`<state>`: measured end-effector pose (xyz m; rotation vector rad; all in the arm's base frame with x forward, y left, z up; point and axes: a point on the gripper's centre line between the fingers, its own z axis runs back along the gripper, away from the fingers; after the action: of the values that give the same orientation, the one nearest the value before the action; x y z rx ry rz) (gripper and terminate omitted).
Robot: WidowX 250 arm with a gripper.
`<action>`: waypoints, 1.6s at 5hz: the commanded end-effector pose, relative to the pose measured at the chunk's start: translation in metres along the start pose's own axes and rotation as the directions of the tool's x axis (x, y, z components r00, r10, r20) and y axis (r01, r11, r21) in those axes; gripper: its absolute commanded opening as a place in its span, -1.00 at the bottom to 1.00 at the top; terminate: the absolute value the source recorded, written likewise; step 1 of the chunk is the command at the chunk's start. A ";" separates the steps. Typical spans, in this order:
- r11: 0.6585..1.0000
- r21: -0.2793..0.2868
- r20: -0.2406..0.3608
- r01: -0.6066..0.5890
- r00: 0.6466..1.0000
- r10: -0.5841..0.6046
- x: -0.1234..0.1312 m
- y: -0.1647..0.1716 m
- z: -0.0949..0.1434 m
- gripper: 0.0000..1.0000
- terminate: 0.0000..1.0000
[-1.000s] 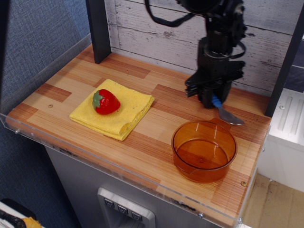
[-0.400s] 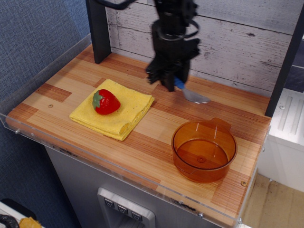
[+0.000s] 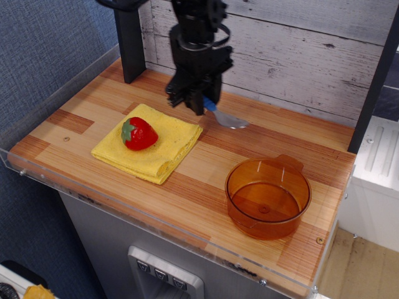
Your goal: Pick up blue spoon in place of a yellow towel
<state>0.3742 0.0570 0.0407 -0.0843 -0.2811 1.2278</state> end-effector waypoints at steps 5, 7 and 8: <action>0.996 0.008 0.033 -0.093 0.995 0.093 0.030 -0.005 -0.014 -1.00 -1.00; 0.995 0.006 0.047 -0.103 0.994 0.103 0.029 -0.004 -0.016 -1.00 -1.00; 0.995 0.006 0.089 -0.103 0.991 0.102 0.028 -0.005 -0.015 1.00 -1.00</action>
<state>0.3898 0.0797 0.0139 -0.0168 -0.3107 1.3367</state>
